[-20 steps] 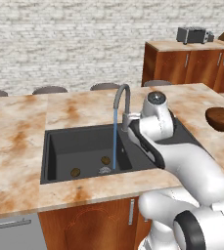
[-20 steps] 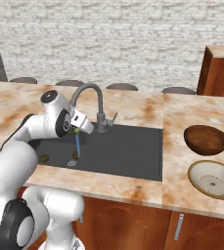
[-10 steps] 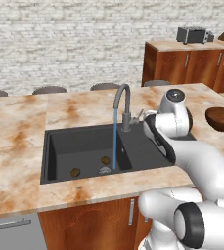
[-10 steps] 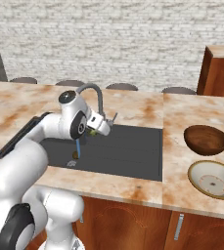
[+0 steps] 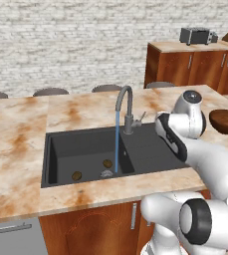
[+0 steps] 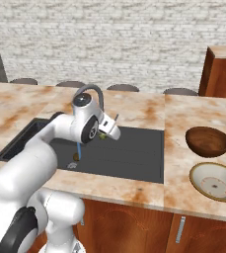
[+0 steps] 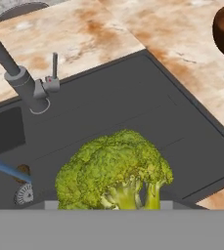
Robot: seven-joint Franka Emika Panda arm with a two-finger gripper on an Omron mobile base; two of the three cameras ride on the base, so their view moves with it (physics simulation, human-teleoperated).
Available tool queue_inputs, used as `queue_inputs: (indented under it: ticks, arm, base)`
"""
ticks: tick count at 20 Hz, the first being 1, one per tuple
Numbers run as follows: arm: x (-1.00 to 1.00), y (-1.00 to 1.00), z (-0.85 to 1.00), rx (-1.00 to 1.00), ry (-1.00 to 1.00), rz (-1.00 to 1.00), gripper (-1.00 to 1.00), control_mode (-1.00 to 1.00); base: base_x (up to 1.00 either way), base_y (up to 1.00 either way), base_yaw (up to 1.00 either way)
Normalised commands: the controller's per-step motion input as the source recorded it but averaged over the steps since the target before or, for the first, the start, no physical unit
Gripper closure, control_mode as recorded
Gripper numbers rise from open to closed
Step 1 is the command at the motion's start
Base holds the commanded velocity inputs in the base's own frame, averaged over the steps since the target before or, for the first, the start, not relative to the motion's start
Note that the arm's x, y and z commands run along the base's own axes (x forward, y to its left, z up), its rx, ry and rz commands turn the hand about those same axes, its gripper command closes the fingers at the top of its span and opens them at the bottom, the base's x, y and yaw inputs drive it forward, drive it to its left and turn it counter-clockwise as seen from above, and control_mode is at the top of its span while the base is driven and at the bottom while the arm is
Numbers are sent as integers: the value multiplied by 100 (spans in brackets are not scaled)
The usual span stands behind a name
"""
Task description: Pick the kiwis from the sink and place them in one bowl. Place the broccoli in the other bowl. Then turn off the sink faucet.
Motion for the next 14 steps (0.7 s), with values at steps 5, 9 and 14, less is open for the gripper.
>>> queue_inputs:
  ticks: [5, 9, 14]
  arm:
    - [7, -27, -3, 6, 2, -2, 100, -100]
    - [5, -39, -25, 11, 0, 0, 100, -100]
    - [11, -47, -1, 8, 7, -2, 100, -100]
  base:
    - [0, 0, 0]
    - [0, 0, 0]
    - [0, 0, 0]
